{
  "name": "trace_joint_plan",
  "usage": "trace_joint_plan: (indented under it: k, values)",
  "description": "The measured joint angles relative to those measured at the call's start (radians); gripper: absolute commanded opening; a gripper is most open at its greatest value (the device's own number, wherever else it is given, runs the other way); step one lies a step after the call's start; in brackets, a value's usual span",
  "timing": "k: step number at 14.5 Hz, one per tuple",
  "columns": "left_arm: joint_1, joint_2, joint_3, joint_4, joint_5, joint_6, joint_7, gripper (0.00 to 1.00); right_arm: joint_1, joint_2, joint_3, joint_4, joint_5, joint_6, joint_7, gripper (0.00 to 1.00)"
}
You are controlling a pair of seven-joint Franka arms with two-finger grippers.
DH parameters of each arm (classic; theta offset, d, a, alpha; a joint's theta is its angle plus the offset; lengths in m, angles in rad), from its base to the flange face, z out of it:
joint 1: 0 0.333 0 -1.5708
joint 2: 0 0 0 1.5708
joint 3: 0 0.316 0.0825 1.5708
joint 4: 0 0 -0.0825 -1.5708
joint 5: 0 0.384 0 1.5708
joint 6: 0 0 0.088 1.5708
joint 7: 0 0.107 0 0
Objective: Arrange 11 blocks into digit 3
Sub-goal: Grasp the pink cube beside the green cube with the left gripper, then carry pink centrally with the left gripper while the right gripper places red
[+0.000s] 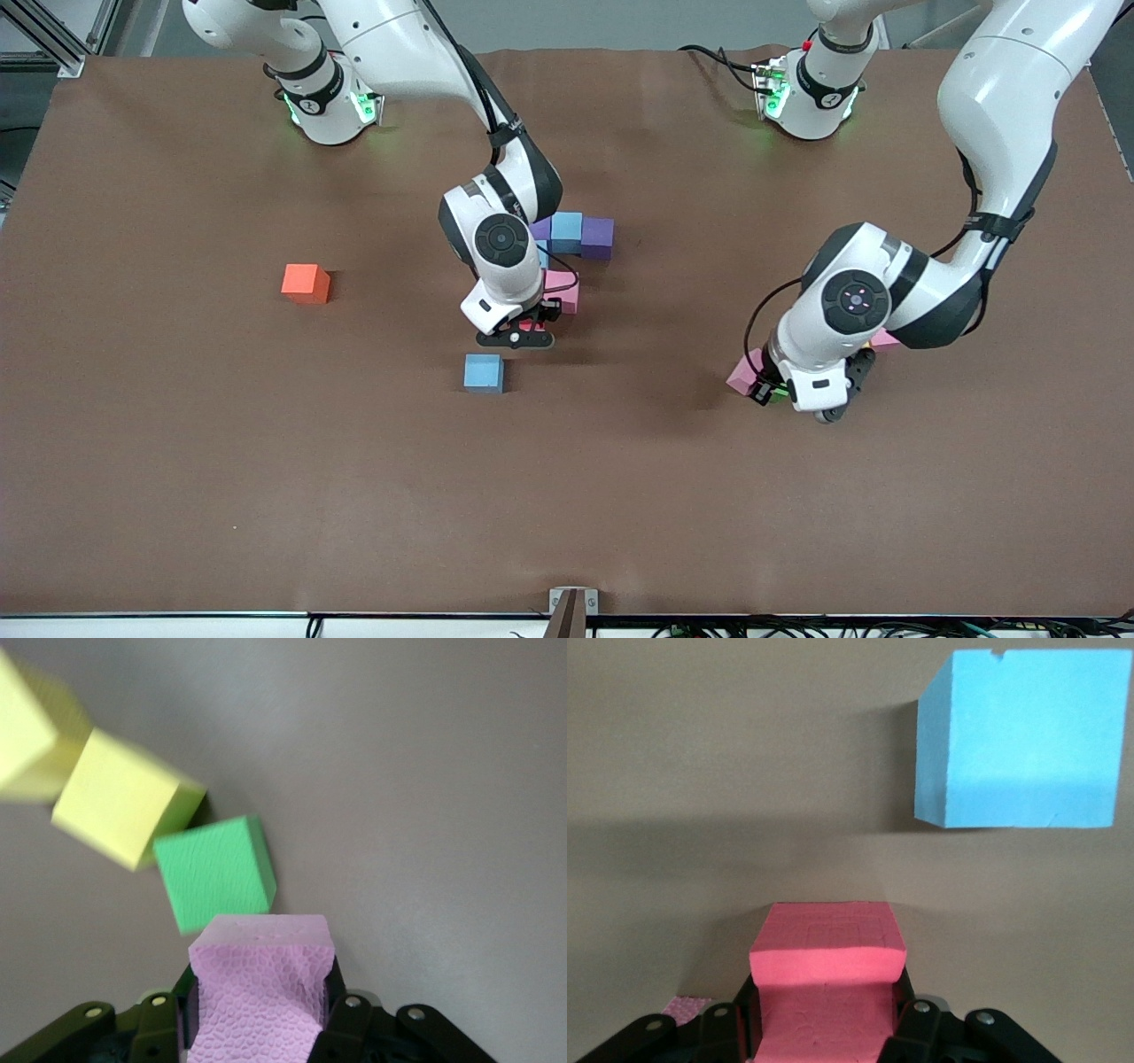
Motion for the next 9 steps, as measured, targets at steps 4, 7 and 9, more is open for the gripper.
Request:
trace_joint_plan:
  k: [4, 7, 9]
  values:
    - [-0.011, 0.000, -0.018, -0.018, 0.000, 0.000, -0.281, 0.44, 0.003, 0.000, 0.000, 0.000, 0.001, 0.000, 0.002, 0.04]
    - [-0.033, 0.000, -0.019, -0.024, 0.000, 0.001, -0.396, 0.44, 0.003, 0.000, 0.000, -0.001, 0.001, 0.000, 0.007, 0.04]
    - [-0.052, 0.002, -0.019, -0.030, 0.000, 0.003, -0.464, 0.44, 0.003, -0.001, 0.000, -0.002, 0.001, 0.000, 0.008, 0.04]
